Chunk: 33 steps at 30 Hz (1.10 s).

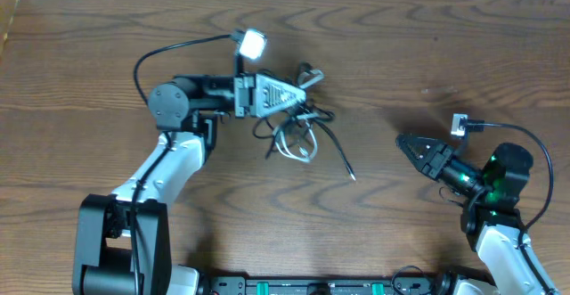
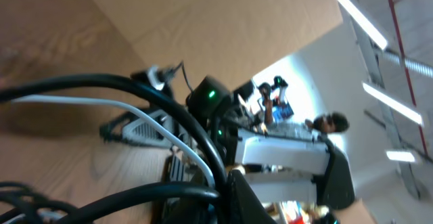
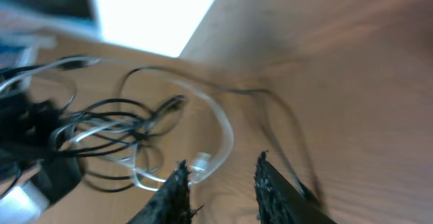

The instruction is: Untangle cables

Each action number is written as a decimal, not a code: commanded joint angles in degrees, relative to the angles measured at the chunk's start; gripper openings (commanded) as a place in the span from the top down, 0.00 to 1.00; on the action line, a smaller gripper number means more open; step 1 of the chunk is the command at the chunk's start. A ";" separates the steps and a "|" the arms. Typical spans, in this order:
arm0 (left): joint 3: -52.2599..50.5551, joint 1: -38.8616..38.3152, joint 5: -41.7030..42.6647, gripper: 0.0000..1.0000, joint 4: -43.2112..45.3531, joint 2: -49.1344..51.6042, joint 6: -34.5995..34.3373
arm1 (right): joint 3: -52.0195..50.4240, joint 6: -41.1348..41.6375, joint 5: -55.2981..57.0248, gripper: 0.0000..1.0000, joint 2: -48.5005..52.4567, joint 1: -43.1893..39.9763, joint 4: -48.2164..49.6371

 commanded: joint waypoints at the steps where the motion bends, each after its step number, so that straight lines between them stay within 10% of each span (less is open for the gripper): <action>1: 1.90 -3.37 2.25 0.92 0.63 -1.18 3.69 | 0.31 -2.69 -15.10 0.52 0.02 2.10 19.41; 13: 1.90 -7.93 2.25 0.92 0.02 -1.18 6.64 | 0.31 46.95 7.69 0.43 0.02 17.09 36.44; 33: 1.90 -8.98 2.25 0.86 0.02 -1.18 6.93 | 4.83 50.62 39.19 0.48 2.51 35.10 37.18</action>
